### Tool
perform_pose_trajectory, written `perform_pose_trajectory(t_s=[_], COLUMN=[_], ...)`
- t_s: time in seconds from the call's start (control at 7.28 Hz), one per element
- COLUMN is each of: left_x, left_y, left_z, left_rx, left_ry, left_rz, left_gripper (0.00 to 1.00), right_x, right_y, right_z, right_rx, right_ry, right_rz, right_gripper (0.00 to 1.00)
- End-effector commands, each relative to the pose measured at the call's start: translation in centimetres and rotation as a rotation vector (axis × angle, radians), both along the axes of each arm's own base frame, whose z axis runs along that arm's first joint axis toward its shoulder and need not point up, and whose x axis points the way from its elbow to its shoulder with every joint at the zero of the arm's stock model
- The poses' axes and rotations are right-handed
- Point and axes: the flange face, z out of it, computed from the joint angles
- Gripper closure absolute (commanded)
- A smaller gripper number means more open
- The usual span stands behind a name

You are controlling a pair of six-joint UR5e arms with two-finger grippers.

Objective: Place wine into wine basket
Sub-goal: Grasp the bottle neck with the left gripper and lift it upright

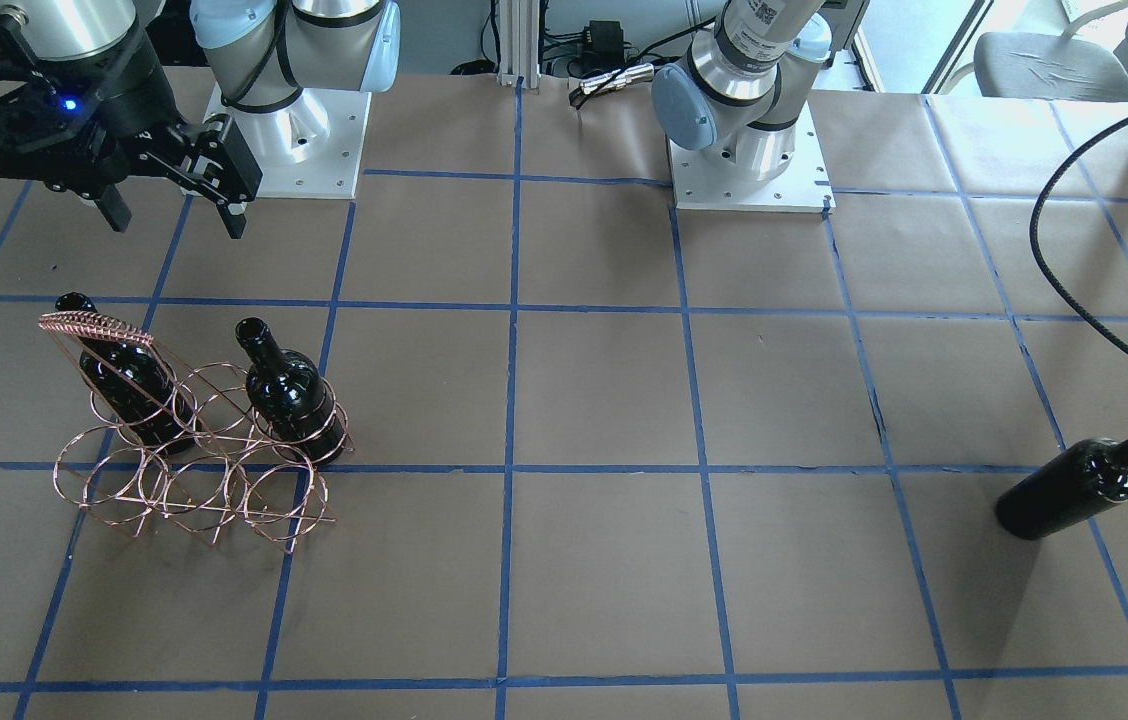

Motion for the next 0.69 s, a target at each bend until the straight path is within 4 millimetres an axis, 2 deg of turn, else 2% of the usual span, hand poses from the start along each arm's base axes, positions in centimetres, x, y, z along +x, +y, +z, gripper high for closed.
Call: perform_pose_trajectory(t_s=[0.0,0.14,0.41,0.55], left_x=[-0.4,-1.5,-5.7,-8.2], left_y=[0.3,1.2,6.5,10.0], left_z=[1.1,2.4,4.6,4.6], left_rx=[-0.012,0.007,0.102,0.117], left_ry=[-0.014,-0.003,0.064,0.078], left_rz=[0.009,0.019,0.061,0.103], left_gripper=[1.0,1.0,1.0,1.0], right_x=[0.0,-0.1,-0.1,0.0], right_y=[0.0,0.1,0.4,0.5], right_z=[0.0,0.1,0.7,0.7], right_rx=[-0.001,-0.002,-0.013,-0.017], right_ry=[0.007,0.008,0.018,0.013], right_rz=[0.002,0.002,0.027,0.033], right_gripper=[0.0,0.0,0.0,0.0])
